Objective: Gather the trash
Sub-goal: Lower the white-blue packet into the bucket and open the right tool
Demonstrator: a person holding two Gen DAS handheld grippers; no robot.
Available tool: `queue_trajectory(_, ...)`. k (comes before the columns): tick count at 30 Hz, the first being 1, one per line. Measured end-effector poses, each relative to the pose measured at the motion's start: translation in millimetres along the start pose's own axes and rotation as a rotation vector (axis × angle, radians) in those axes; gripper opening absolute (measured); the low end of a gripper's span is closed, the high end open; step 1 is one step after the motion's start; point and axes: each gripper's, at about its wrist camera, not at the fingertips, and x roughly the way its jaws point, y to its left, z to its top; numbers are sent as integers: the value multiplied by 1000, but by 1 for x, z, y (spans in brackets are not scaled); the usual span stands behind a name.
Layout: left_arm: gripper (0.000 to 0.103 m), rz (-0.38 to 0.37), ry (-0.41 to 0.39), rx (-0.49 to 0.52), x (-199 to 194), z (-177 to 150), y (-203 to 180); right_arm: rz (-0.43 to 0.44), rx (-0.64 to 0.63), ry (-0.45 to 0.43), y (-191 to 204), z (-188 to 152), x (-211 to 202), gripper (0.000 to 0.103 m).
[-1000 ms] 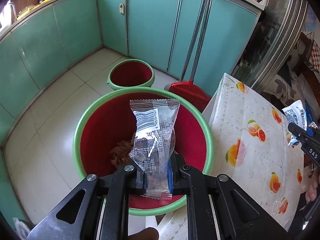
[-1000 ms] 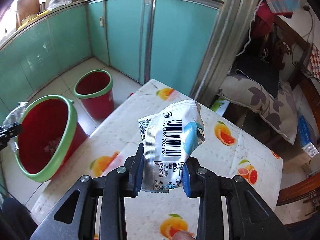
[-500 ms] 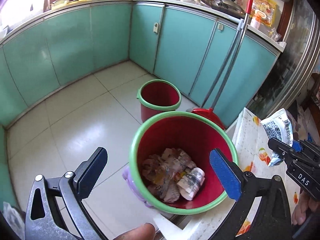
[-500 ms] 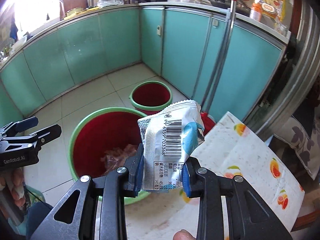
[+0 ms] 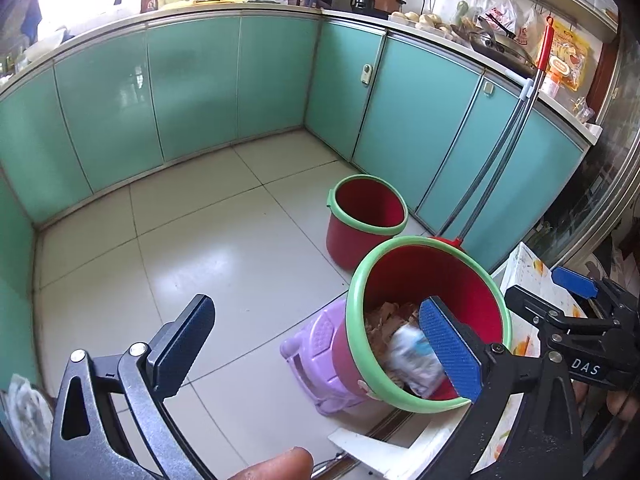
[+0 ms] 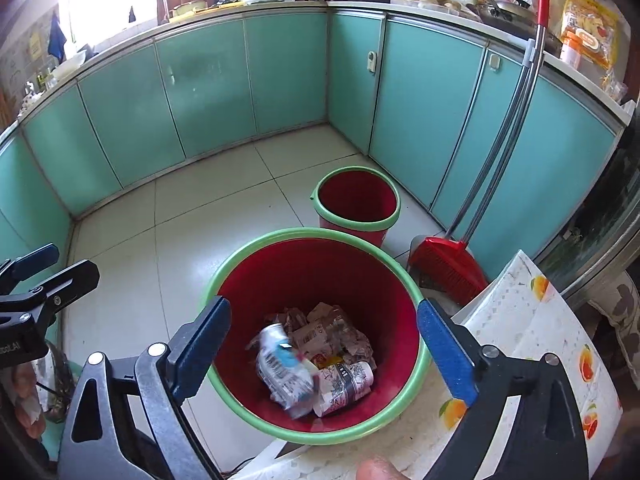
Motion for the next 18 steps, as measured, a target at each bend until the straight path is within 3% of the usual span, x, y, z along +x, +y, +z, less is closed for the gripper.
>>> queue_trajectory(5,102,-23,-26,45,-16,-2,-17,-45,43,-55,-21,-12,-43,96)
queue_trajectory(18,103,-166,-132,234,-101,-24,-110,-272,205,-208,-96,-81,-203,97)
